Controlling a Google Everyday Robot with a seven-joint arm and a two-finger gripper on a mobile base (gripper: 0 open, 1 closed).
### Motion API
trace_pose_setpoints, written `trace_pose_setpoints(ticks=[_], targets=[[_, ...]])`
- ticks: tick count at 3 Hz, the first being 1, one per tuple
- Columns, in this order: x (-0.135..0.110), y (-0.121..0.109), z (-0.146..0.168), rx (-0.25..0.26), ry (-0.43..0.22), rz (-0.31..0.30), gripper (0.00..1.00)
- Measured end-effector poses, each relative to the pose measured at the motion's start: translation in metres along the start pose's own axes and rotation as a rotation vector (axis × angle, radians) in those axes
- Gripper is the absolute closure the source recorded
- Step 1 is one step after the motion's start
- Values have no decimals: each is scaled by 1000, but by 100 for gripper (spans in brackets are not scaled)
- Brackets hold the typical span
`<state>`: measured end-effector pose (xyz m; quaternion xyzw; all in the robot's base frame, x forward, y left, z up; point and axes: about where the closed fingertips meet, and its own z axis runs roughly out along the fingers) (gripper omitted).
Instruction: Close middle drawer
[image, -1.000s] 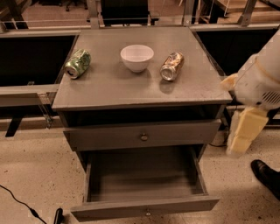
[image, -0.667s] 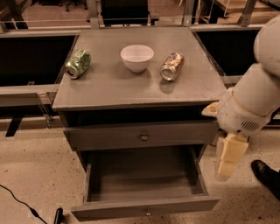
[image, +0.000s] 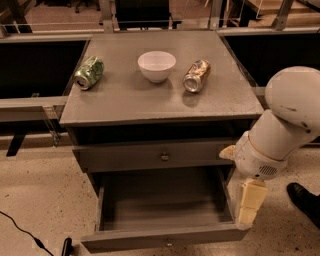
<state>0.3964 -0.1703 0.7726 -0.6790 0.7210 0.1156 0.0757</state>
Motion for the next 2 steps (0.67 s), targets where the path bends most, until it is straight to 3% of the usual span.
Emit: trace_pose_setpoints(ticks=[1,2], targets=[[4,-1,32,-36,24,-34,0],[19,1,99,-109,28,-95,0]])
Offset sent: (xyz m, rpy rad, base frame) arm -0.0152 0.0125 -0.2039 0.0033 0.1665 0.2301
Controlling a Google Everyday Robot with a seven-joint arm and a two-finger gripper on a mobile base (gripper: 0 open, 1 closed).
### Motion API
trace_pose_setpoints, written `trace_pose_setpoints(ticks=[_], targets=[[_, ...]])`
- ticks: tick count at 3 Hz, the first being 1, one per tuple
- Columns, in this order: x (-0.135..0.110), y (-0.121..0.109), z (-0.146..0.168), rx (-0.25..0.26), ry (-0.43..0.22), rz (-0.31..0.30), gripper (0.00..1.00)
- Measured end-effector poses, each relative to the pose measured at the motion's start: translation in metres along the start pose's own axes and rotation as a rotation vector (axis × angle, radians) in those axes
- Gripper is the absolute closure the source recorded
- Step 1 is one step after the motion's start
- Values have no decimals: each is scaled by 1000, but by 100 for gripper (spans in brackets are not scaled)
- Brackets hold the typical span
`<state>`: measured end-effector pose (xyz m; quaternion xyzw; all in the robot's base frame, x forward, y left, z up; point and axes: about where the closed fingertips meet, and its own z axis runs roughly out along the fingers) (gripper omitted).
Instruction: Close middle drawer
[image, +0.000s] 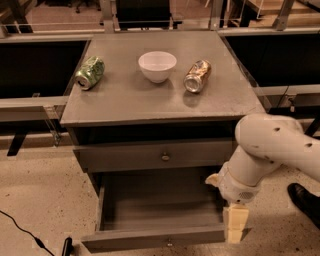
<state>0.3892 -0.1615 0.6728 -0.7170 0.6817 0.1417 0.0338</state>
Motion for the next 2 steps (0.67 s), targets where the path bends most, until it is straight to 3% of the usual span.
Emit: trace_pose_setpoints(ticks=[1,2], targets=[[19,-1,65,-56,-28,-33,0],[41,-5,120,-96,-81,-30,19]])
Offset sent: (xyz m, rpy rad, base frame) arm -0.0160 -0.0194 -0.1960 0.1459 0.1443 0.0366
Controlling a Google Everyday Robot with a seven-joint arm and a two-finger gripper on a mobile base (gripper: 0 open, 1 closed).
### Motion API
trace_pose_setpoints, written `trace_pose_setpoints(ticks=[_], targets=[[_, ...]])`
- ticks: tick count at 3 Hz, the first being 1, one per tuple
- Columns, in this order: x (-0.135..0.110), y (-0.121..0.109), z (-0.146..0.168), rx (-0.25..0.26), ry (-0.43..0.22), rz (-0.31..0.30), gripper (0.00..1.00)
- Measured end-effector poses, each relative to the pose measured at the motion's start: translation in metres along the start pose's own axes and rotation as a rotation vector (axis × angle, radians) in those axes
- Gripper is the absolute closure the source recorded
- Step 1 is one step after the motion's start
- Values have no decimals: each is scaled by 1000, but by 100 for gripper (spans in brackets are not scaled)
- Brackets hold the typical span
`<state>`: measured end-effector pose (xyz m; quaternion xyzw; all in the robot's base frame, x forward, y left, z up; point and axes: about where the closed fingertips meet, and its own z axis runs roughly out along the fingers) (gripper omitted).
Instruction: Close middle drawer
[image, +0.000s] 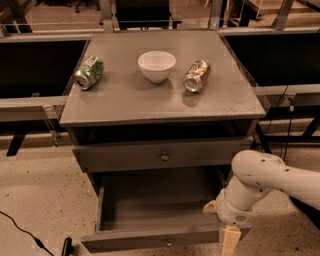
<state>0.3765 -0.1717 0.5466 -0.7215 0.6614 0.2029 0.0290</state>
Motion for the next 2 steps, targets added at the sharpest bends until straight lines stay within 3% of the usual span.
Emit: trace_pose_setpoints(ticks=[2], targets=[[3,1,13,-21,-14,3,66]])
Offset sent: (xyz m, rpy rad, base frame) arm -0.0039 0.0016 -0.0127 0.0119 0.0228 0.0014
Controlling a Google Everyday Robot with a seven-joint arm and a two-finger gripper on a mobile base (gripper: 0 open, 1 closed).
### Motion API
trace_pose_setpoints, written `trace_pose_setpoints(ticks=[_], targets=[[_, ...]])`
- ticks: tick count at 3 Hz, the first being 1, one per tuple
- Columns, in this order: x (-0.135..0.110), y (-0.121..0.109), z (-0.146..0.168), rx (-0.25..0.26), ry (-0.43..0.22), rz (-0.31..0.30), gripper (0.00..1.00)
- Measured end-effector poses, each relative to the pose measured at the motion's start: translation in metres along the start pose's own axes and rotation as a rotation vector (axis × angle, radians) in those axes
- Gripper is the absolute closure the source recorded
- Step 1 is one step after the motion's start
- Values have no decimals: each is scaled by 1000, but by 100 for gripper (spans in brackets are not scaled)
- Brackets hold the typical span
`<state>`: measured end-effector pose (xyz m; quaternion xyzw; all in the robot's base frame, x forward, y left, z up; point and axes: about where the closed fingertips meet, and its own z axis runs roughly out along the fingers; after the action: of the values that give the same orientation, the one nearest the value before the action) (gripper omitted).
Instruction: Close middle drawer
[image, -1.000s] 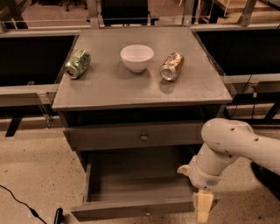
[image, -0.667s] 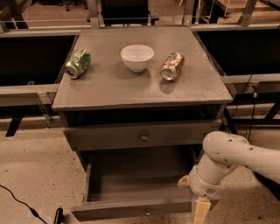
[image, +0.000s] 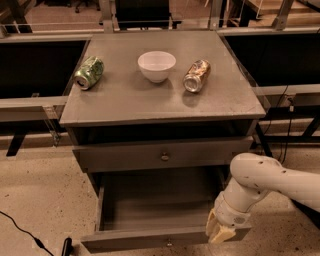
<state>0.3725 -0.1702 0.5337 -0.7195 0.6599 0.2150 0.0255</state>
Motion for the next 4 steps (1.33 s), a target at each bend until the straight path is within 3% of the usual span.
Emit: trace_pose_setpoints(ticks=[1,2,4], targets=[[7,-2,19,10,43,-20,87],[29,-7,63,36,77,-61,100],[57,-27,106,147,50,-99,100]])
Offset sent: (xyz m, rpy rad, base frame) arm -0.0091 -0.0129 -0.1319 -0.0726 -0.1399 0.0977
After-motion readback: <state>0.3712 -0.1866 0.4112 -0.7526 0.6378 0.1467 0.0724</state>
